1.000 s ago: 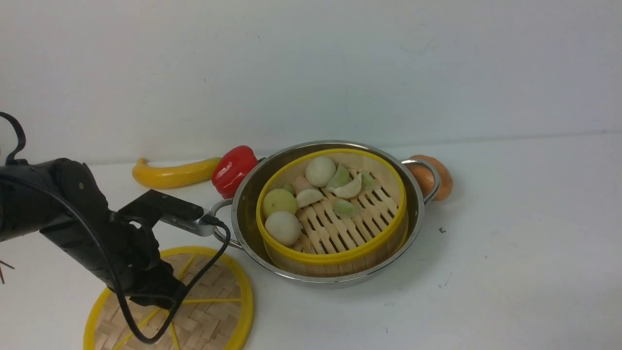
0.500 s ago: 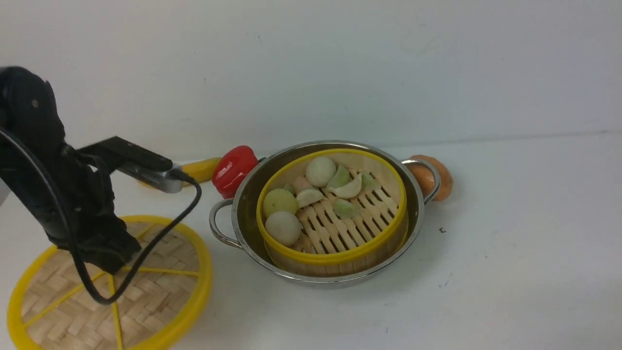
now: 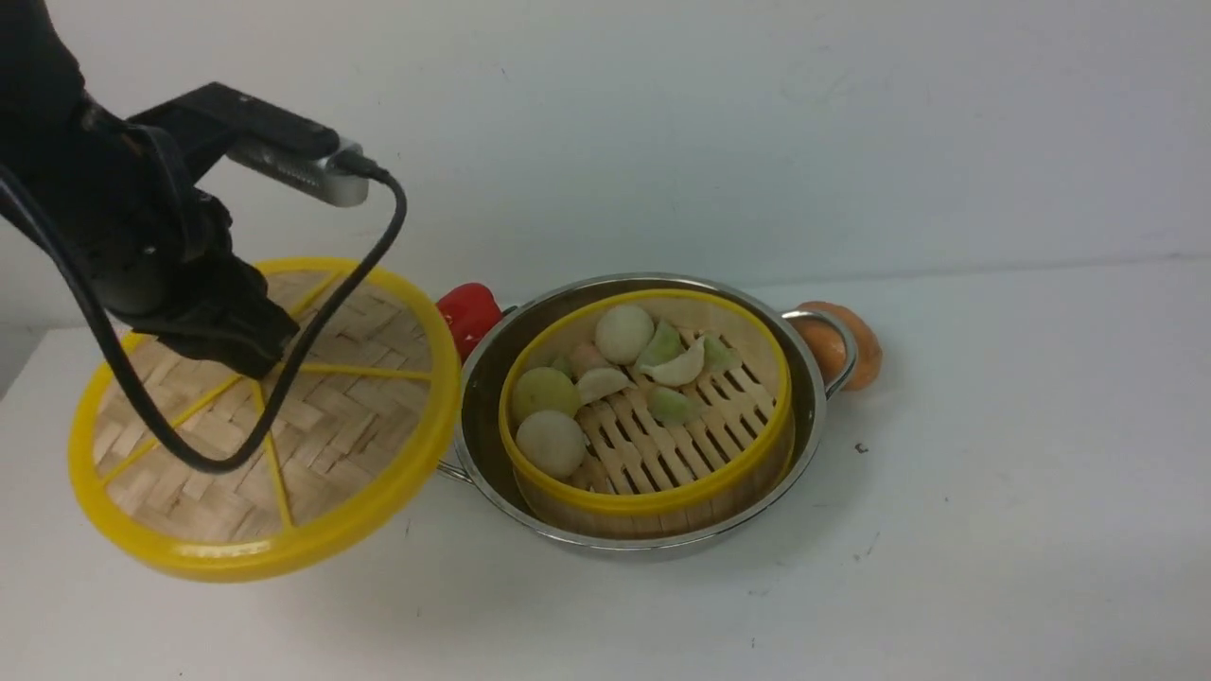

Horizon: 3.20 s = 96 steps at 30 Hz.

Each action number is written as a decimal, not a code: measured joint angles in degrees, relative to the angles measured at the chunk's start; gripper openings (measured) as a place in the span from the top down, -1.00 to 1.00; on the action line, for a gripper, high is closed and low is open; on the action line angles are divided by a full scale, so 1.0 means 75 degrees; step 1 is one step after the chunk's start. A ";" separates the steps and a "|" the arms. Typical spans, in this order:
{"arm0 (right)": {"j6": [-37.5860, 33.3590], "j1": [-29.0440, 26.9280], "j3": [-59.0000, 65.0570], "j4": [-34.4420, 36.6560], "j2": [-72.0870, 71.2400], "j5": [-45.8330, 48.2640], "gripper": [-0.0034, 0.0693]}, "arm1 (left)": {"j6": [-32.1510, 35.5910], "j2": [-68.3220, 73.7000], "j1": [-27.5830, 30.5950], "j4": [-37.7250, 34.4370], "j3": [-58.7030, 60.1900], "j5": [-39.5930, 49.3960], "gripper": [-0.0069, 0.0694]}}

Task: Place the steamer in the pot on the white table, and put the lid on the steamer.
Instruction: 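Place the yellow bamboo steamer lid onto the steamer in the pot with the left gripper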

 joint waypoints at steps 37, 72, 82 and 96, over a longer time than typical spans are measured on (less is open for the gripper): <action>0.0000 0.0000 0.0000 0.0000 0.0000 0.0000 0.22 | 0.0341 0.3909 -0.2558 -0.0556 -0.4383 0.0018 0.51; -0.0005 0.0000 0.0000 0.0000 0.0000 0.0000 0.22 | 0.0404 0.4693 -0.2739 -0.0255 -0.4393 -0.0287 0.51; -0.0005 0.0000 0.0000 0.0000 0.0000 0.0000 0.22 | 0.0407 0.4701 -0.2739 -0.0249 -0.4393 -0.0282 0.51; 0.0003 0.0000 0.0000 0.0000 0.0000 0.0000 0.22 | 0.0202 0.4739 -0.2739 -0.0132 -0.5340 0.0011 0.51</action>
